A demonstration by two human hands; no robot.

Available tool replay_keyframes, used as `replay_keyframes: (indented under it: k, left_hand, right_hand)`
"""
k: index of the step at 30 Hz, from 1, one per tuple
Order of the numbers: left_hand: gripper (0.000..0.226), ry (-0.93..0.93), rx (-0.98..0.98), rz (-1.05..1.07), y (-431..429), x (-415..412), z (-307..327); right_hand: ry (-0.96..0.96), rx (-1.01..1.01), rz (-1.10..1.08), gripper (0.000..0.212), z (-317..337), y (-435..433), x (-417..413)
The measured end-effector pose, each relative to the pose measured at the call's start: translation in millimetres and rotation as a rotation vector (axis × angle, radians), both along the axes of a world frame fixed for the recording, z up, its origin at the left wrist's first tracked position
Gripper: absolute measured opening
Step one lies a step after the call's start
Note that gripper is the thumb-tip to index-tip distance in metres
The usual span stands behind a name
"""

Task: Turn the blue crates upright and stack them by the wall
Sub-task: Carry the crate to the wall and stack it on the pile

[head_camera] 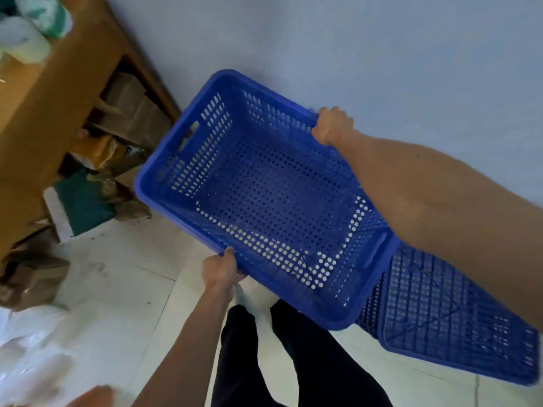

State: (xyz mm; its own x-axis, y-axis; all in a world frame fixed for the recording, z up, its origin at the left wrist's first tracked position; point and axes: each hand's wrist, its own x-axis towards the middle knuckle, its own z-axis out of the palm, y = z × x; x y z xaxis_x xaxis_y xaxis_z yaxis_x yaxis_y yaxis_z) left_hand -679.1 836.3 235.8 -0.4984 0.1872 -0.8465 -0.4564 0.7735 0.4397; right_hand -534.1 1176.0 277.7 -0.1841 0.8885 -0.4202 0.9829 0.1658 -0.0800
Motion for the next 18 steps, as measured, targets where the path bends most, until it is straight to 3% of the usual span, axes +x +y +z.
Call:
replay_keyframes:
  k: [12,18]
  left_hand:
    - [0.023,-0.205,0.106,0.111,55.2,62.9,-31.8]
    - [0.027,-0.181,0.124,0.074,67.8,68.1,-49.6]
  right_hand:
    - [0.054,0.072,0.026,0.045,-26.0,87.3,-29.6]
    - [0.046,0.026,0.04,0.049,-54.1,102.1,-28.8]
